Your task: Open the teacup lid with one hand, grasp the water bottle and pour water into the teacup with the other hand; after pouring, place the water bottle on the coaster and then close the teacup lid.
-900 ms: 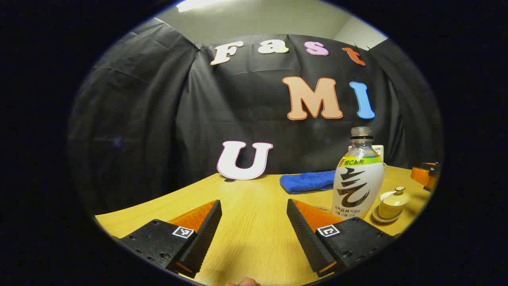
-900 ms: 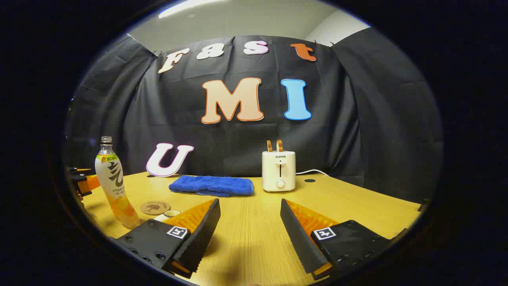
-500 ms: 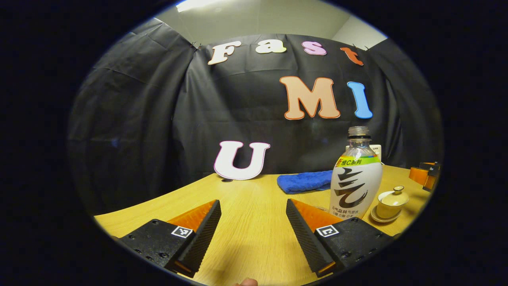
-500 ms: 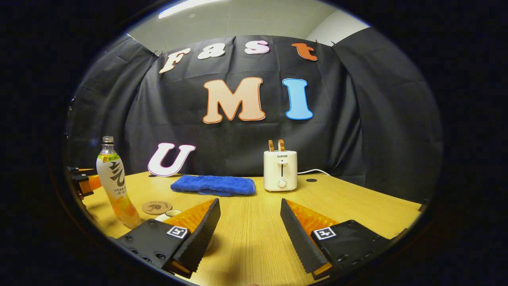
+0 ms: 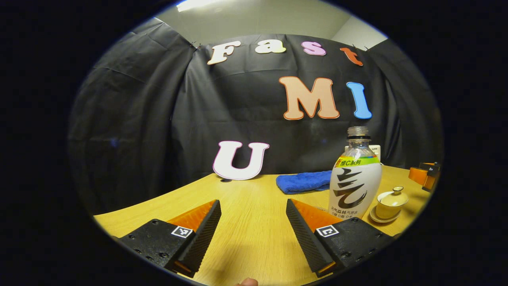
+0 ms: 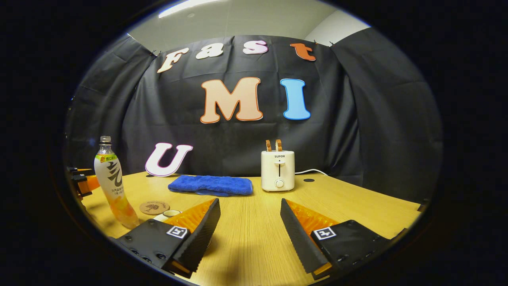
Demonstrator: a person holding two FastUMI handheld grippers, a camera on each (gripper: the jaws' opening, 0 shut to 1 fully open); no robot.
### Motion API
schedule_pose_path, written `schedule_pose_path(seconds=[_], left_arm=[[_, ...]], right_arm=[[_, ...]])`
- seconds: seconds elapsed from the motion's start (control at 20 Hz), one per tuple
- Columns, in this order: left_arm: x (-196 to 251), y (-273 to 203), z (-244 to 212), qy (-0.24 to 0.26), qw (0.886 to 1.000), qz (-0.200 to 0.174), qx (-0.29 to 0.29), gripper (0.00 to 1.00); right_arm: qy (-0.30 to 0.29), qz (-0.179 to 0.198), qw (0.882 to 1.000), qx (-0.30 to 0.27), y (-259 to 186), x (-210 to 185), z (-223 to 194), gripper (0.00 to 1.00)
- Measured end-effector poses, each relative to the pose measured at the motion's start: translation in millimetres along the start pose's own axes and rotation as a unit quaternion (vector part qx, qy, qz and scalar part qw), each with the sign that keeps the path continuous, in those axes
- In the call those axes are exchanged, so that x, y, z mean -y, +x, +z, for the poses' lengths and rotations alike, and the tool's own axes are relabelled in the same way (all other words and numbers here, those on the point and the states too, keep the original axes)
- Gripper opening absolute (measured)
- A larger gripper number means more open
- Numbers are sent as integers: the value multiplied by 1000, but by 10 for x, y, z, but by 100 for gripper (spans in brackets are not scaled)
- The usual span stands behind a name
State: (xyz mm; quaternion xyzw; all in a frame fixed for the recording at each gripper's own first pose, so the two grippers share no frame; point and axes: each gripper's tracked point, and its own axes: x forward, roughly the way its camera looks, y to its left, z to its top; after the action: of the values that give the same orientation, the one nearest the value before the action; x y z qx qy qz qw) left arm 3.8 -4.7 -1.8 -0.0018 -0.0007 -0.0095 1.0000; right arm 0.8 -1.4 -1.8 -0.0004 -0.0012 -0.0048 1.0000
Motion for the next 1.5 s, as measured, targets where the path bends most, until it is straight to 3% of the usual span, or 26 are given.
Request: schedule_pose_path(seconds=[0.2, 0.25, 0.45, 0.5, 0.6, 0.65, 0.85, 0.9, 0.95, 1.0, 1.1, 1.15, 1.25, 1.45, 1.5], left_arm=[[-1, 2, -2, 0, 1000, 0, 0, 96], [0, 4, -1, 0, 1000, 0, 1, 96], [9, 7, -5, 0, 1000, -2, 1, 97], [7, 9, -4, 0, 1000, -2, 1, 96], [3, 9, -7, 0, 1000, 0, 1, 96], [6, 5, -5, 0, 1000, -1, 1, 97], [5, 8, -8, -1, 1000, -2, 1, 96], [9, 10, -7, -1, 1000, -2, 1, 96], [8, 9, -13, -1, 1000, -2, 0, 96], [11, 8, -12, -1, 1000, -2, 0, 96], [9, 8, -10, -1, 1000, -2, 0, 97], [8, 10, -12, -1, 1000, -2, 0, 96], [8, 8, -12, -1, 1000, -2, 0, 96], [7, 8, -10, -1, 1000, -2, 0, 96], [7, 8, -9, -1, 1000, -2, 0, 96]], right_arm=[[0, 5, 1000, -1, 2, -15, -3, 98], [0, 5, 1000, 0, -1, -16, -2, 93], [0, 9, 1000, 0, 2, -37, -3, 93], [1, 12, 1000, -1, 6, -51, -2, 98], [1, 13, 1000, -1, 1, -48, -4, 93], [1, 14, 1000, -1, 2, -52, -9, 98], [1, 21, 1000, -2, 0, -77, -4, 98], [1, 19, 1000, -1, 2, -65, -2, 93], [1, 19, 1000, -2, 6, -67, -7, 98], [1, 23, 1000, -2, 16, -89, -6, 93], [1, 30, 999, -11, 38, -124, -43, 98], [3, 34, 999, -18, 42, -157, -61, 93], [13, 50, 999, -16, 24, -265, 12, 98], [2, 76, 997, -13, 25, -467, 117, 93], [-1, 84, 996, -19, 28, -524, 111, 98]])
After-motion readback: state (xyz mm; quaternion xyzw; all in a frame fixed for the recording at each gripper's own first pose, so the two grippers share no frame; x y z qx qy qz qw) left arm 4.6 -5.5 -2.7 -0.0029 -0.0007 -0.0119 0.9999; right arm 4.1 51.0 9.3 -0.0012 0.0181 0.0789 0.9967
